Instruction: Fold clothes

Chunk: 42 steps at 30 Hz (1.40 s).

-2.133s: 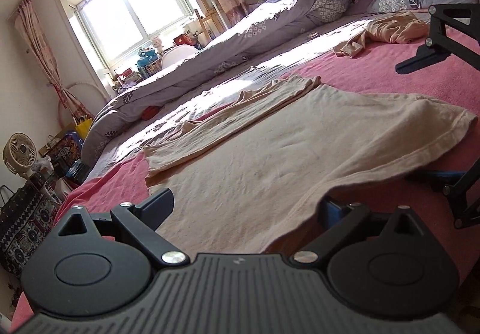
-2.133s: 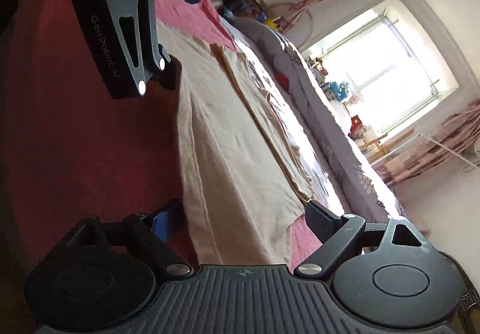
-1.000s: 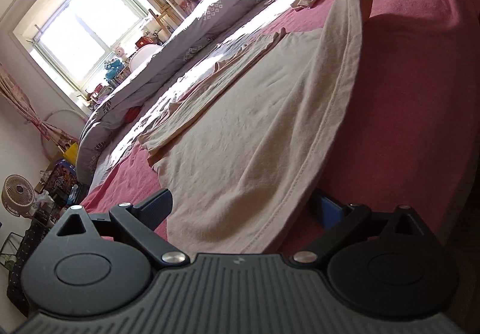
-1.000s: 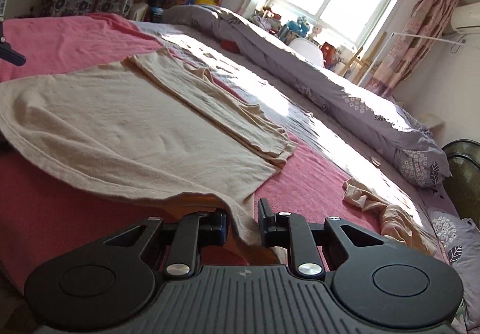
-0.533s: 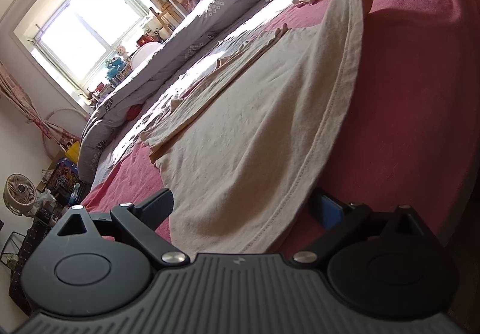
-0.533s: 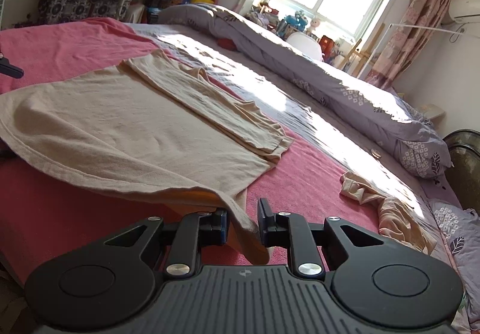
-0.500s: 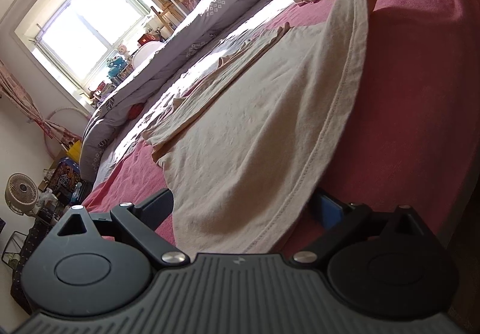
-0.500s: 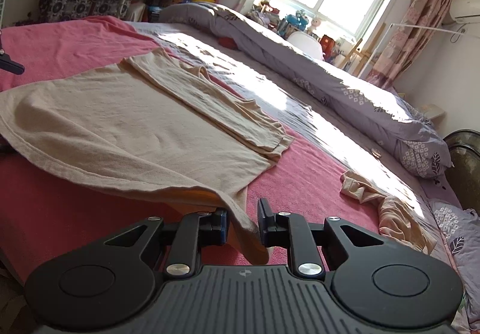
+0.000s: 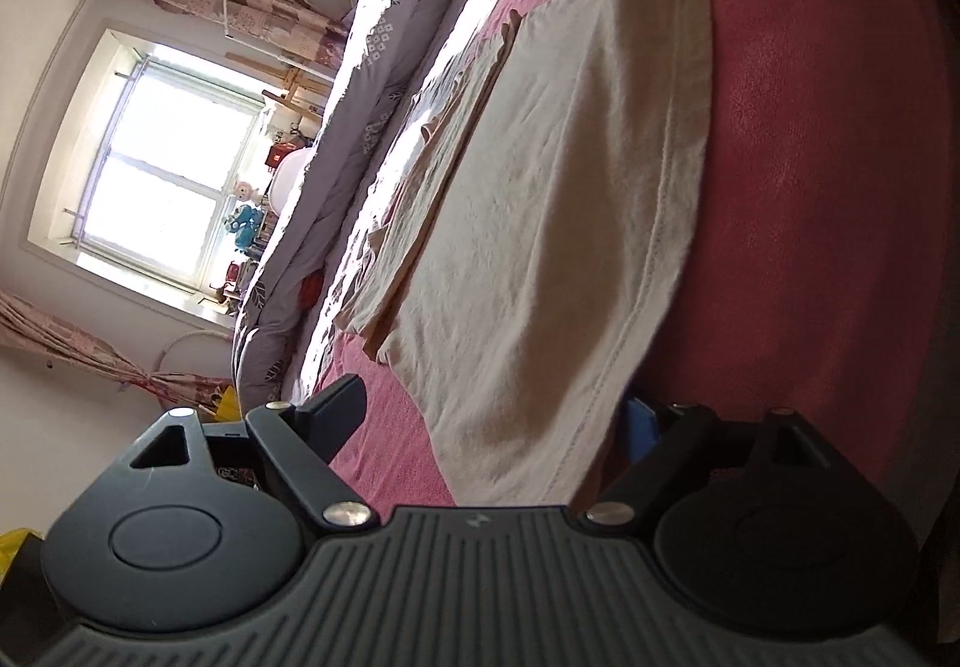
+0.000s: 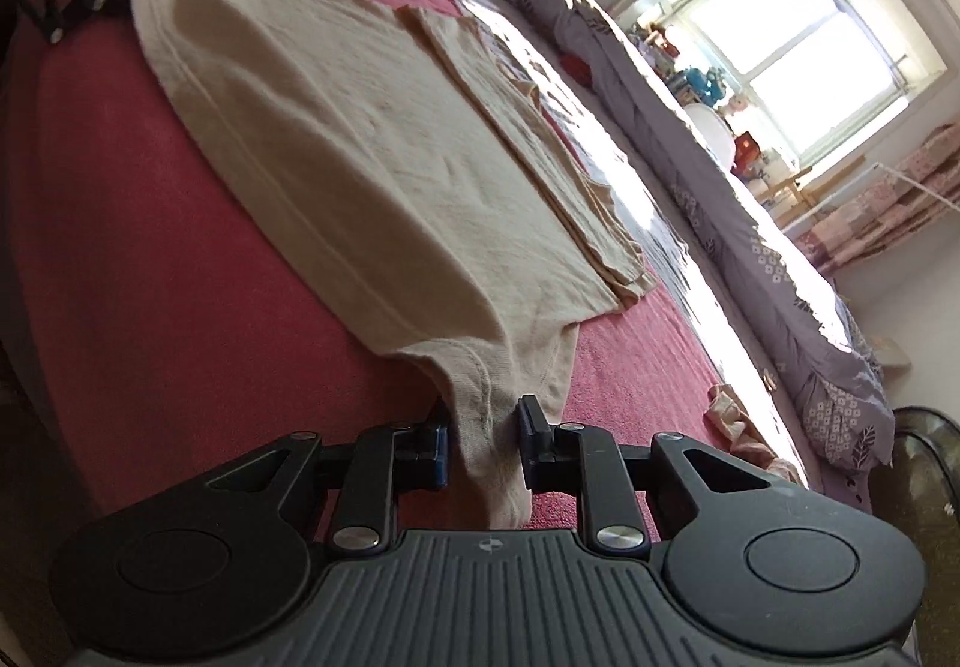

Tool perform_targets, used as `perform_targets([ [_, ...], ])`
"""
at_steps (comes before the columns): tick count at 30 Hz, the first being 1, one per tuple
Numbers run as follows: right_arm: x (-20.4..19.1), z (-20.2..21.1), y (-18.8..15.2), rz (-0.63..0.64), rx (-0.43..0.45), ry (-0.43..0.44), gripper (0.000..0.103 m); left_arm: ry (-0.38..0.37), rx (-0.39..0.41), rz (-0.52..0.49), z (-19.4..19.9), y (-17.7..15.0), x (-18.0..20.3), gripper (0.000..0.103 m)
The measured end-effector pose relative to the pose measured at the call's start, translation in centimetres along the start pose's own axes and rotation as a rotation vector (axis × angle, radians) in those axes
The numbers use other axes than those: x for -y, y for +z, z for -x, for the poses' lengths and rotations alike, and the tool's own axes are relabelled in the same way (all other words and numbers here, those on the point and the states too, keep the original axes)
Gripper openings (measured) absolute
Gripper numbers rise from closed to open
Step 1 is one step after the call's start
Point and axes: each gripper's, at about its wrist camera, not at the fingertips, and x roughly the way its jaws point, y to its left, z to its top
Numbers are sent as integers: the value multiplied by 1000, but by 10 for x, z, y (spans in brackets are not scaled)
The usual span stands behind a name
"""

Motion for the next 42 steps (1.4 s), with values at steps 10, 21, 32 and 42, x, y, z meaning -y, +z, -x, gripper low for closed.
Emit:
perform_targets([
  [10,-19,-9,3,50,31,-46,27,26,-42,111,-16,9,11,61],
  [21,7,6,-1,-58,41,-109,15,145,-147,394,-8,8,-29,7],
  [32,49,19,13,-159,101,-166,13,206,-113,578,4,9,-77,8],
  [42,126,-54,47,-240,106,-222,13,253,-95,750,-89,27,-160,10],
])
